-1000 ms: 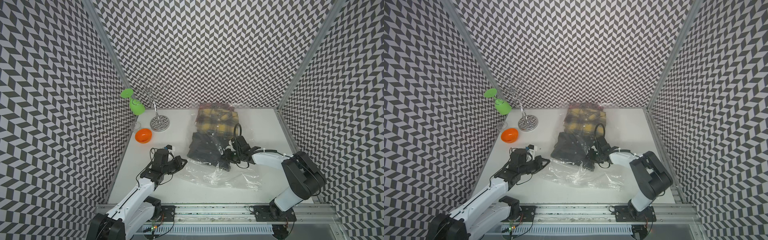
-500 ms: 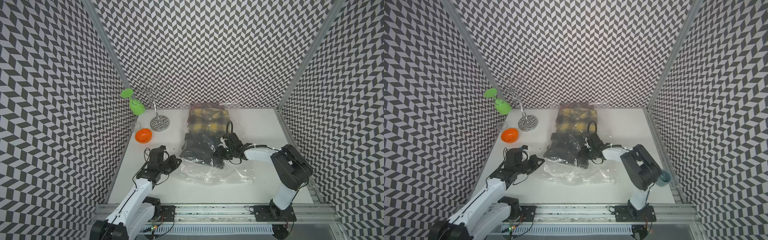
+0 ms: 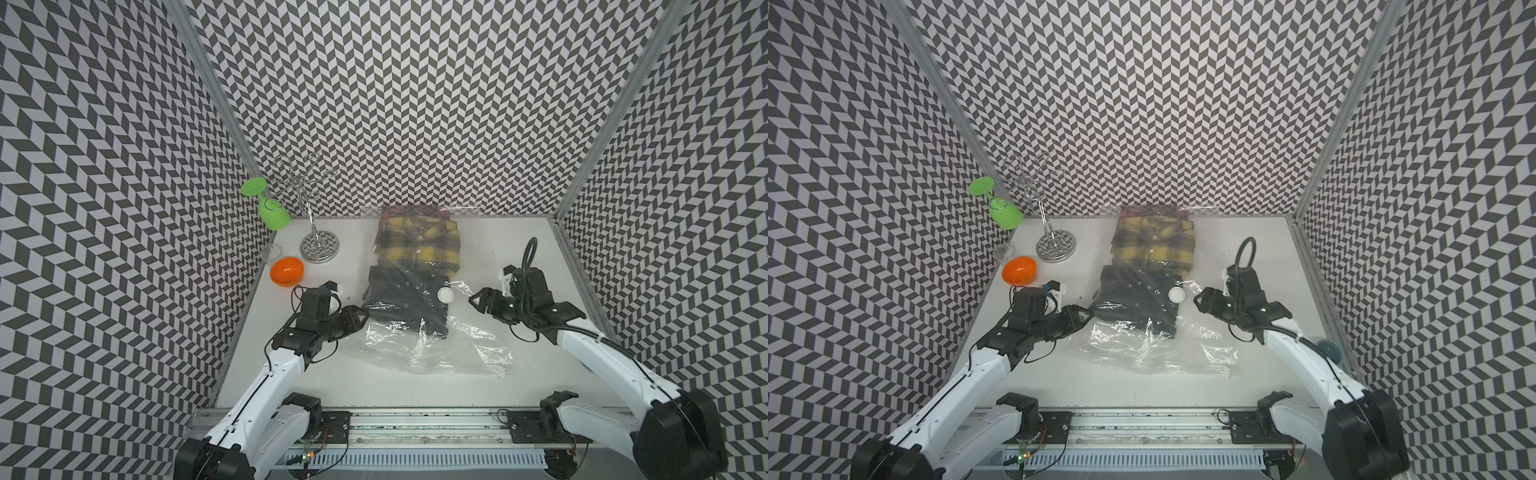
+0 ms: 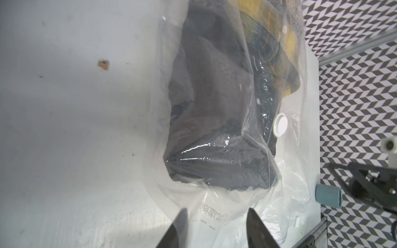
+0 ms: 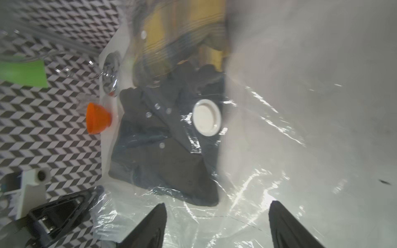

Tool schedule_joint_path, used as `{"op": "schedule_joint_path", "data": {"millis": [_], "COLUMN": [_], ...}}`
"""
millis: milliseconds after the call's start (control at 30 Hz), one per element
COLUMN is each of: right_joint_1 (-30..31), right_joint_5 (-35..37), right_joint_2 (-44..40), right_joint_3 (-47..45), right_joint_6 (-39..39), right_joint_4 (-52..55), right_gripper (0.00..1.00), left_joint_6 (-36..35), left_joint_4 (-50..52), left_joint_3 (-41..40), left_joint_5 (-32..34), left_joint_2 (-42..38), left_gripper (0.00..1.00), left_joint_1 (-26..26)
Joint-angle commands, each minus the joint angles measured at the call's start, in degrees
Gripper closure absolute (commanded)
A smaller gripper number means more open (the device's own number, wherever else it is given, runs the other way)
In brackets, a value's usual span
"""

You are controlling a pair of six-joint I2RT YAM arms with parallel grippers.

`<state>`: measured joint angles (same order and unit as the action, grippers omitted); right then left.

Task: Place the folded shirt into the vacuum bag
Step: Adjust the vacuum bag at the center of the board.

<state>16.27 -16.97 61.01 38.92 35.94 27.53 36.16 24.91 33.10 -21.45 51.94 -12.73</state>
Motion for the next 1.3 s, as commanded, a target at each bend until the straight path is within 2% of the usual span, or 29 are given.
{"op": "schedule_joint_path", "data": {"millis": [0, 133, 233, 333, 467, 600, 800, 833, 1000, 1100, 1267], "right_joint_1": [-4.9, -10.7, -11.4, -12.0, -12.0, -11.6, -11.3, -11.3, -9.7, -9.2, -9.2], "right_joint_5": [5.2, 5.4, 5.0, 1.9, -4.3, -4.3, -4.8, -15.8, -18.2, -18.2, -20.1], "right_joint_2": [-6.2, -9.9, -11.5, -12.7, -11.9, -9.4, -9.3, -9.2, -8.8, -8.7, -13.6], "right_joint_3": [-5.0, -10.6, -12.8, -16.7, -22.6, -24.5, -24.8, -24.8, -23.3, -22.1, -18.2], "right_joint_6": [2.6, 4.7, 7.2, 8.5, 8.8, 8.8, 8.8, 9.1, 9.2, 7.5, 8.8], "right_joint_4": [7.2, 8.1, 8.0, 4.9, -2.0, -6.7, -11.2, -12.1, -13.4, -10.7, -9.2], "right_gripper": [0.17, 0.13, 0.10, 0.09, 0.10, 0.10, 0.10, 0.22, 0.31, 0.35, 0.47], "left_joint_6": [-5.7, -11.8, -15.1, -16.7, -17.1, -16.9, -17.4, -17.6, -18.4, -19.2, -22.0], "left_joint_4": [3.3, 5.4, 6.2, 5.7, 2.3, -2.9, -9.2, -9.7, -13.7, -14.8, -16.0], "left_joint_3": [6.8, 12.4, 15.0, 16.8, 18.0, 18.6, 20.3, 20.7, 21.0, 21.4, 21.8], "left_joint_5": [7.1, 12.5, 15.6, 15.1, 11.7, 13.2, 14.6, 14.7, 15.3, 14.7, 14.1], "left_joint_2": [-0.2, 3.6, 3.9, 4.5, 9.0, 13.3, 21.2, 21.9, 23.3, 24.0, 25.3], "left_gripper": [0.50, 0.47, 0.46, 0.45, 0.42, 0.41, 0.42, 0.42, 0.41, 0.41, 0.41], "left_joint_1": [0.1, 0.0, 0.0, -0.9, -7.4, -17.4, -26.3, -27.3, -31.3, -32.5, -34.6]}}
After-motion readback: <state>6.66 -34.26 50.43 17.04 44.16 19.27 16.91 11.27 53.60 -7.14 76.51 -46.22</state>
